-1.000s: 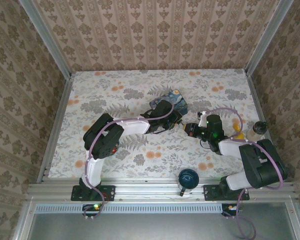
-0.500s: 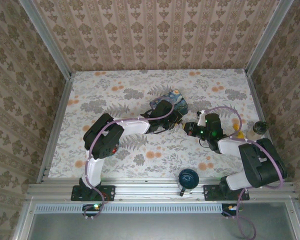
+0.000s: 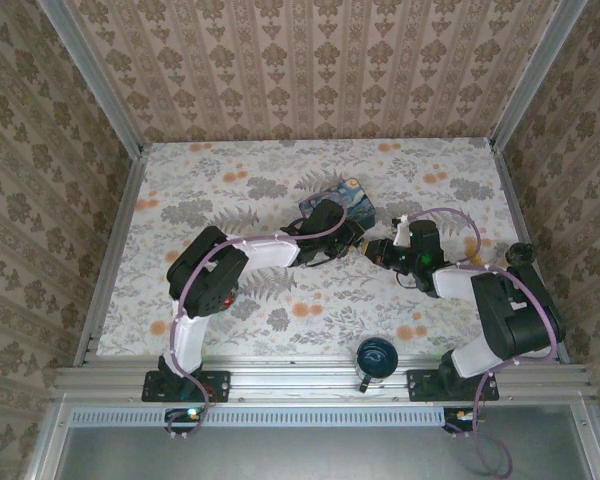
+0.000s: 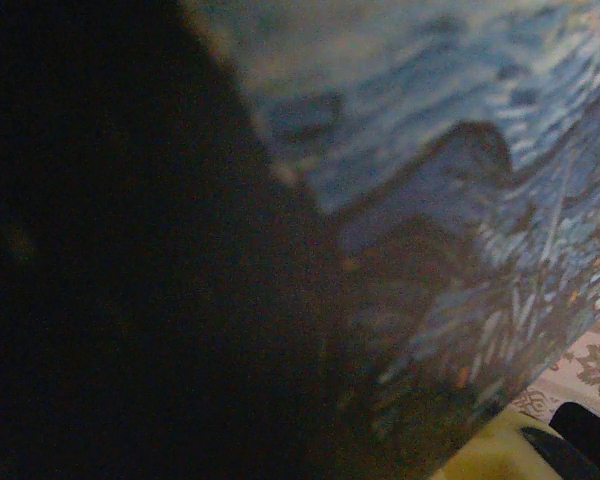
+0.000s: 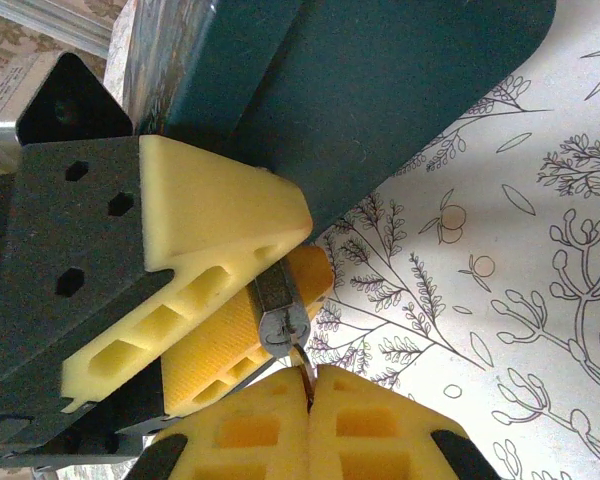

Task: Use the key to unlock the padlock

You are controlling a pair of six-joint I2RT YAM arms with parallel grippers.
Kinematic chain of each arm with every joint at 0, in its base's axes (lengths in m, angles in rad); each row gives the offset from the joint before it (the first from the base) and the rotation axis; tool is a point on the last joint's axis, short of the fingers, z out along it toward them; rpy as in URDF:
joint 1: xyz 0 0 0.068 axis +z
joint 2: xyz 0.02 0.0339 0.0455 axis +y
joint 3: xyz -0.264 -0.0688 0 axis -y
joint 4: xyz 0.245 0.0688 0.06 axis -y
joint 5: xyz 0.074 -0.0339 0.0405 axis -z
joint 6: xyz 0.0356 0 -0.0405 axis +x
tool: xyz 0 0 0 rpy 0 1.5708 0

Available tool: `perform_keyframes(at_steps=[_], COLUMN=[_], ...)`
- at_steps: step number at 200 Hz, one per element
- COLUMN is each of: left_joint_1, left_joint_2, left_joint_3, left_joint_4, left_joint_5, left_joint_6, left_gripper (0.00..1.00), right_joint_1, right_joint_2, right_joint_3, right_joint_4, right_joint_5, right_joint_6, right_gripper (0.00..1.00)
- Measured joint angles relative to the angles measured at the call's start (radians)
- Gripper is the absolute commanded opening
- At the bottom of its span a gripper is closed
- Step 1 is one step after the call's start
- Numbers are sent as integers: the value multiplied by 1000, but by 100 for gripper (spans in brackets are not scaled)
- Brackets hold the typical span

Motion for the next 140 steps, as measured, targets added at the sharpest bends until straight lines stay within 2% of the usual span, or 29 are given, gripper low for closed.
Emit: perform_keyframes(at_steps=[65, 140], left_joint_1=[0, 5], left_joint_2=[5, 6], left_joint_3=[-1, -50], left_joint_4=[10, 127], left_joint_5=[5, -13], left_joint_6=[20, 19], left_gripper=[0, 0], right_joint_1=[-3, -15], right_joint_2=[9, 49], right_joint_3=[8, 46], right_joint_4=[-5, -5], right_joint_5=[-13, -39], right_joint_6=[0, -9], right_gripper=[0, 0])
